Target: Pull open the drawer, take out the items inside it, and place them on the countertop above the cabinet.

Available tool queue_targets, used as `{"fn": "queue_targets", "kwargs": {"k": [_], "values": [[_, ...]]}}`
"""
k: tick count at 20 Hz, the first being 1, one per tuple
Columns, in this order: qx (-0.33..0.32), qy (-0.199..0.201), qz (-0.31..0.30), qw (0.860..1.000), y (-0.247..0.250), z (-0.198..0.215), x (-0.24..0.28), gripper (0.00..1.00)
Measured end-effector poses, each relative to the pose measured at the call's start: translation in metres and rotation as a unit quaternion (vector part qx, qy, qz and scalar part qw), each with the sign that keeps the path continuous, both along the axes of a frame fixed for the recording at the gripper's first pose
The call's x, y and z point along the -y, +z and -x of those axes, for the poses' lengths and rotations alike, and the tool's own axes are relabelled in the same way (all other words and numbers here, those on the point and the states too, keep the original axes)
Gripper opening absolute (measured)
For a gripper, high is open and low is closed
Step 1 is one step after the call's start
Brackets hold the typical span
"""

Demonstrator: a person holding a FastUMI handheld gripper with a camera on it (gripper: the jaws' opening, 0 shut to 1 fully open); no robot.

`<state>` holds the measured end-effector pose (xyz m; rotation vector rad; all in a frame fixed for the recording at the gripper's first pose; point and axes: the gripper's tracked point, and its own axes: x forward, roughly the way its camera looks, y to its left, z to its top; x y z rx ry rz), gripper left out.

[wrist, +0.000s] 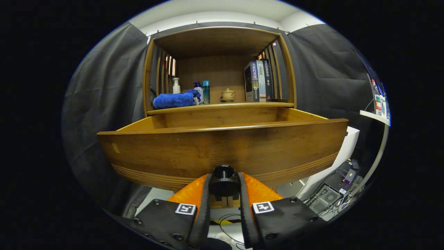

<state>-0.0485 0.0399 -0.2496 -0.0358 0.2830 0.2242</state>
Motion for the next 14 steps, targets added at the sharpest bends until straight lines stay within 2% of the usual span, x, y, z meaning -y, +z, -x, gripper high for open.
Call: {"fn": "queue_targets", "kwargs": {"k": [5, 10, 14], "values": [[0.038, -0.001, -0.015, 0.999, 0.043, -0.003, -0.001, 0.62], [0.07, 0.013, -0.042, 0.997, 0.11, -0.01, -0.006, 0.8], [0.065, 0.027, -0.021, 0.997, 0.143, -0.034, -0.017, 0.95]]}}
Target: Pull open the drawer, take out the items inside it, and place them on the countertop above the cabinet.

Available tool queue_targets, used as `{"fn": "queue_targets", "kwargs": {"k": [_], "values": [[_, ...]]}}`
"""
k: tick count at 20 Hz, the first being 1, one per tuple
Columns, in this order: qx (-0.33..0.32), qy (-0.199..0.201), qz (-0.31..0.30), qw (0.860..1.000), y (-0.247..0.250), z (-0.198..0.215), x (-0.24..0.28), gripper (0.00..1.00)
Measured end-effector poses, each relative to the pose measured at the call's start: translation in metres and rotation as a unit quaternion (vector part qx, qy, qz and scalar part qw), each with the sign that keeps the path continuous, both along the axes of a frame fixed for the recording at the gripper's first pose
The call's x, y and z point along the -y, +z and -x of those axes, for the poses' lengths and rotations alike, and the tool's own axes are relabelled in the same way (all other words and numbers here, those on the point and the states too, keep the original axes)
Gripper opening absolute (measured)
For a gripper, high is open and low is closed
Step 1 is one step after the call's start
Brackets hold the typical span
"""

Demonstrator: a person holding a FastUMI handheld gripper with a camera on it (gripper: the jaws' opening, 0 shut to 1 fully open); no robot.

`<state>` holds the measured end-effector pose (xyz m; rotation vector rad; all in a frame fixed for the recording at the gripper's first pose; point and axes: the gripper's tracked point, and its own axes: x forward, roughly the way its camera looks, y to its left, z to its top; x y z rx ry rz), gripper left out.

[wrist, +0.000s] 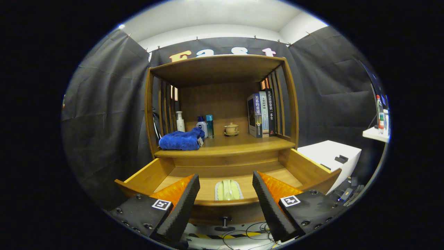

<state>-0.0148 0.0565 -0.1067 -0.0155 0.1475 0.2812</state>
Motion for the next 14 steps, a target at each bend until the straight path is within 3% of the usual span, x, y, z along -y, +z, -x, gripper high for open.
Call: {"fn": "queue_targets", "kwargs": {"k": [1, 7, 14], "values": [[-0.012, 0.004, 0.007, 1.0, 0.003, -0.007, -0.003, 0.98], [-0.12, 0.012, 0.043, 0.992, -0.011, -0.062, -0.016, 0.99], [-0.266, 0.021, 0.108, 0.958, -0.057, -0.102, -0.022, 0.99]]}}
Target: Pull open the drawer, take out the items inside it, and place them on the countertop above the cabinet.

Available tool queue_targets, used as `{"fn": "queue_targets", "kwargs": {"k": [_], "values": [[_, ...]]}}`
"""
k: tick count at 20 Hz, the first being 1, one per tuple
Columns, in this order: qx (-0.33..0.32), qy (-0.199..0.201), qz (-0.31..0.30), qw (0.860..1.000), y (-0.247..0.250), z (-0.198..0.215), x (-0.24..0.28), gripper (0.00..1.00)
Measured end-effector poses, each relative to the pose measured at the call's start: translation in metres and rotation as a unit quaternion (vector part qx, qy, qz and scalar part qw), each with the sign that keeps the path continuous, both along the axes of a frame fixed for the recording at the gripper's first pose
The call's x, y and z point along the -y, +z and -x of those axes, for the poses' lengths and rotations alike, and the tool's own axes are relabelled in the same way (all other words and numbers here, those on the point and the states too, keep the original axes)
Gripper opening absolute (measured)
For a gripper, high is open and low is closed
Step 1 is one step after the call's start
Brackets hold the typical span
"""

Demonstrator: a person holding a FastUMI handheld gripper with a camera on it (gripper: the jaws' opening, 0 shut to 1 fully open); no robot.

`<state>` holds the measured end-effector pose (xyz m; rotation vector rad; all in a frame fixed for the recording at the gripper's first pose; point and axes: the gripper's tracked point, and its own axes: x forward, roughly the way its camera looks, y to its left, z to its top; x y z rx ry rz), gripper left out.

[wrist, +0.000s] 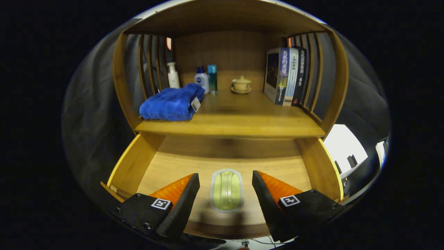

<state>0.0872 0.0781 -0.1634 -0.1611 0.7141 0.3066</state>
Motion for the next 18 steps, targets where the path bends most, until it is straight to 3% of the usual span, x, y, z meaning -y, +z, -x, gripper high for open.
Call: {"fn": "queue_targets", "kwargs": {"k": [9, 13, 14, 18], "values": [[-0.149, -0.004, 0.042, 0.988, -0.056, -0.015, -0.004, 0.95], [-0.174, -0.004, 0.052, 0.983, -0.068, -0.011, -0.002, 0.73], [-0.179, -0.004, 0.052, 0.982, -0.07, -0.01, -0.002, 0.72], [-0.197, -0.012, 0.052, 0.979, -0.073, -0.005, -0.001, 0.31]]}}
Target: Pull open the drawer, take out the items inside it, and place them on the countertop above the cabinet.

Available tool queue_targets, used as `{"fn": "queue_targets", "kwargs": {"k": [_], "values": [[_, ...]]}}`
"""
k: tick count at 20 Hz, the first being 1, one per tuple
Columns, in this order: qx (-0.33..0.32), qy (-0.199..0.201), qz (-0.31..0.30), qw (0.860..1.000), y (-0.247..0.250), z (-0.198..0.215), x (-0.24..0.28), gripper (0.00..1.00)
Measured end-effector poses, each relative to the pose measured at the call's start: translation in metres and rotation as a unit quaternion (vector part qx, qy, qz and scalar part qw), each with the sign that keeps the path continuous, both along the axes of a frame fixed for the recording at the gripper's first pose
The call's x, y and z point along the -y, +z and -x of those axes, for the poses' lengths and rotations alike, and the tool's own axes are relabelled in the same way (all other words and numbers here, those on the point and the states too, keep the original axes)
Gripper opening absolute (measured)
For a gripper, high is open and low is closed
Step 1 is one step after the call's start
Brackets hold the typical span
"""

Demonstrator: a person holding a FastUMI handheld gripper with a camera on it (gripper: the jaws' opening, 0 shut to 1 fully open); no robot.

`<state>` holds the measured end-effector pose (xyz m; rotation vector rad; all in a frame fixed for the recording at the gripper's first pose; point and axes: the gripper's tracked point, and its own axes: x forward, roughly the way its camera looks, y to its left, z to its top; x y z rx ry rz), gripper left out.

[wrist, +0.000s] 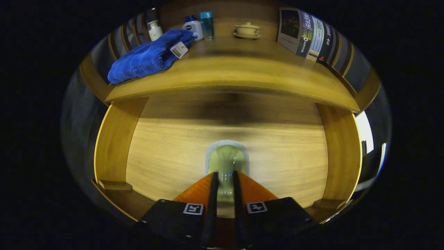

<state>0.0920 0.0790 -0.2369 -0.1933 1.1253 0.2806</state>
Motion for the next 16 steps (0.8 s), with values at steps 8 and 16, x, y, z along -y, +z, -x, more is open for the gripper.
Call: {"fn": "queue_targets", "kwargs": {"k": [8, 16], "values": [[0.015, -0.002, -0.006, 1.0, 0.046, 0.006, 0.003, 0.25], [0.041, 0.004, -0.017, 0.999, 0.12, 0.006, 0.005, 0.25]]}}
